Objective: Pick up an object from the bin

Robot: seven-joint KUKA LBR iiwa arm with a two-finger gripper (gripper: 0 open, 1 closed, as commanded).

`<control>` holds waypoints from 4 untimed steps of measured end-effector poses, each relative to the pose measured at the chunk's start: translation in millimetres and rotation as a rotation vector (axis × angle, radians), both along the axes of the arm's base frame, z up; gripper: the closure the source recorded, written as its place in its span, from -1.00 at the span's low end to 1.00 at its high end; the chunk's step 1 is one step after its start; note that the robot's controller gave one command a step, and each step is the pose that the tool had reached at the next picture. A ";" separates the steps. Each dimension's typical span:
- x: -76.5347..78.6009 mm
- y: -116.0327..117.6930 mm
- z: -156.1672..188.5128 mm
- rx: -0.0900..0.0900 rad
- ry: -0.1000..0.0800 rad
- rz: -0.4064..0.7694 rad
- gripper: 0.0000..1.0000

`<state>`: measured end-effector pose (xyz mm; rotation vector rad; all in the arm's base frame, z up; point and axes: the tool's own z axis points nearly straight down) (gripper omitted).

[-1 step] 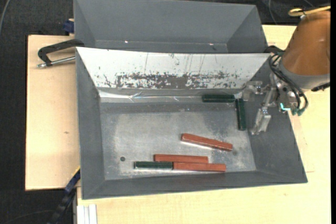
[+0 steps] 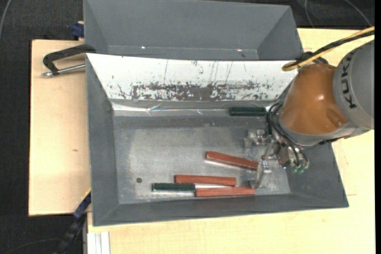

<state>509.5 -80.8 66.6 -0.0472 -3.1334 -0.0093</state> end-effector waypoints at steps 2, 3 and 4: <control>15.7 29.8 3.3 -0.001 -0.008 0.193 -1.00; 16.0 27.0 4.0 -0.004 -0.009 0.190 1.00; 28.2 28.0 172.3 -0.008 -0.024 0.255 1.00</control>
Offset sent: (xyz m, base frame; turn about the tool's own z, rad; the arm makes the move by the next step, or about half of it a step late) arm 0.0065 -0.0369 0.0340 -0.1511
